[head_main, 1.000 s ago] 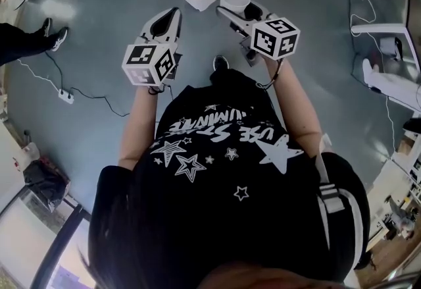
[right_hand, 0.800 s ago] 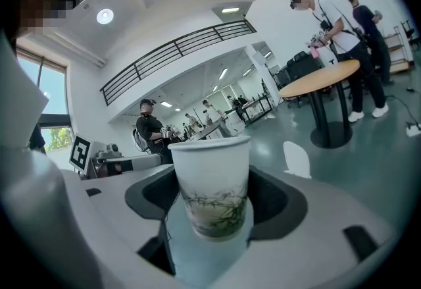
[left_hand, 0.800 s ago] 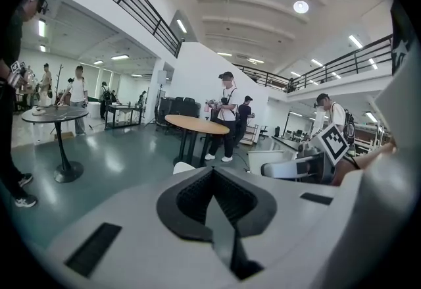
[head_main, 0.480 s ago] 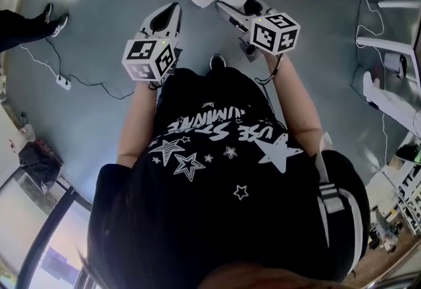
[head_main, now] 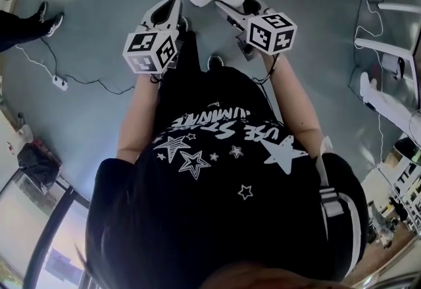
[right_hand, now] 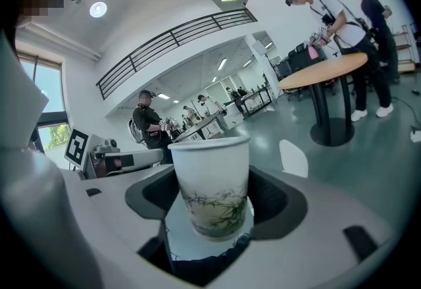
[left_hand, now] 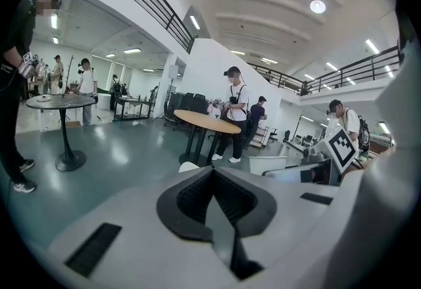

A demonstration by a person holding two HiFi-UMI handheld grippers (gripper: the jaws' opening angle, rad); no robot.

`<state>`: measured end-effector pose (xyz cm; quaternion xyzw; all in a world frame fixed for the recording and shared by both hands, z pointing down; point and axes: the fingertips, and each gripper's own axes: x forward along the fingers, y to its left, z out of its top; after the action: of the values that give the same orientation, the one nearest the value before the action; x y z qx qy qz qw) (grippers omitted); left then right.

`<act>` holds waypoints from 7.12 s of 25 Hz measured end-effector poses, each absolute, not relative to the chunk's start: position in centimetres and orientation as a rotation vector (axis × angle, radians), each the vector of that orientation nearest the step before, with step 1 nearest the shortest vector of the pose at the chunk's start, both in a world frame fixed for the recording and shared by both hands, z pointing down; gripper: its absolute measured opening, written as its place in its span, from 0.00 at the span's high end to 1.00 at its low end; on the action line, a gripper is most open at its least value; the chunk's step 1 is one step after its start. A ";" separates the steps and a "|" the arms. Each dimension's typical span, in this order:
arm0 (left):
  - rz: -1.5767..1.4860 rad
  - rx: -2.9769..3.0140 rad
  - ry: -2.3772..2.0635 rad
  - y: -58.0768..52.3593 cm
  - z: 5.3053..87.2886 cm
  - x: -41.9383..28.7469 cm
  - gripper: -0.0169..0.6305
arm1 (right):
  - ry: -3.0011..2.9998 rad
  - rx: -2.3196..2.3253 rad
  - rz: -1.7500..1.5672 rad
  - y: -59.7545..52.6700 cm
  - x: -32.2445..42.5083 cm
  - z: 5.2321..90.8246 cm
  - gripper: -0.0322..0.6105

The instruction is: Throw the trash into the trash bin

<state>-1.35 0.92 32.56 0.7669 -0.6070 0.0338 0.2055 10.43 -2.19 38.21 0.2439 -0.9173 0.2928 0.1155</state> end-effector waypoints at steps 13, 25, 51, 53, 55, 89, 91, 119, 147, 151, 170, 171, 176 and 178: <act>0.097 2.200 -1.527 -10.3 34.9 -7.3 0.96 | -2.585 0.940 0.934 -10.9 5.5 40.2 0.46; 0.156 2.202 -1.380 -18.6 39.0 -13.2 0.96 | -2.460 1.121 1.015 -18.4 -1.3 43.3 0.46; 0.298 2.044 -1.291 -24.1 54.2 -11.5 0.96 | -2.262 1.044 0.994 -22.5 -2.5 59.7 0.46; 0.303 1.998 -1.315 -23.9 55.9 -11.7 0.96 | -2.260 1.007 1.004 -22.3 -3.1 61.1 0.46; 0.311 1.958 -1.329 -23.6 57.5 -11.7 0.96 | -2.258 0.976 1.021 -22.1 -3.3 62.4 0.46; 0.543 1.796 -1.249 -24.2 75.0 -10.7 0.96 | -2.017 0.835 1.144 -23.6 -3.2 78.4 0.46; 0.548 1.795 -1.245 -24.1 75.2 -10.9 0.96 | -2.014 0.839 1.148 -23.7 -3.5 78.6 0.45; 0.582 1.978 -1.152 -23.9 69.7 -11.5 0.96 | -1.996 0.968 1.195 -23.3 -4.5 73.5 0.40; 0.405 2.171 -1.211 -24.1 51.3 -14.9 0.96 | -2.070 1.367 1.030 -20.7 -1.0 54.9 0.93; 0.383 2.176 -1.237 -22.6 49.5 -15.0 0.96 | -2.092 1.373 1.018 -19.5 -0.3 52.2 0.94; 0.275 2.178 -1.457 -12.1 41.4 -10.0 0.96 | -2.358 1.200 0.946 -12.6 4.2 45.7 0.94; 0.277 2.185 -1.461 -11.4 41.1 -9.6 0.96 | -2.369 1.192 0.937 -12.0 4.6 45.3 0.94; 0.262 2.207 -1.490 -8.6 39.4 -6.9 0.96 | -2.423 1.139 0.890 -9.1 6.5 43.4 0.94; 0.257 2.212 -1.504 -7.2 38.9 -6.2 0.96 | -2.440 1.127 0.875 -8.0 6.9 42.5 0.94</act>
<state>-6.21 -7.24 38.87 0.8020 -0.5453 0.0931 0.2253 6.92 -7.98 42.54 0.3938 -0.8525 0.3058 0.1570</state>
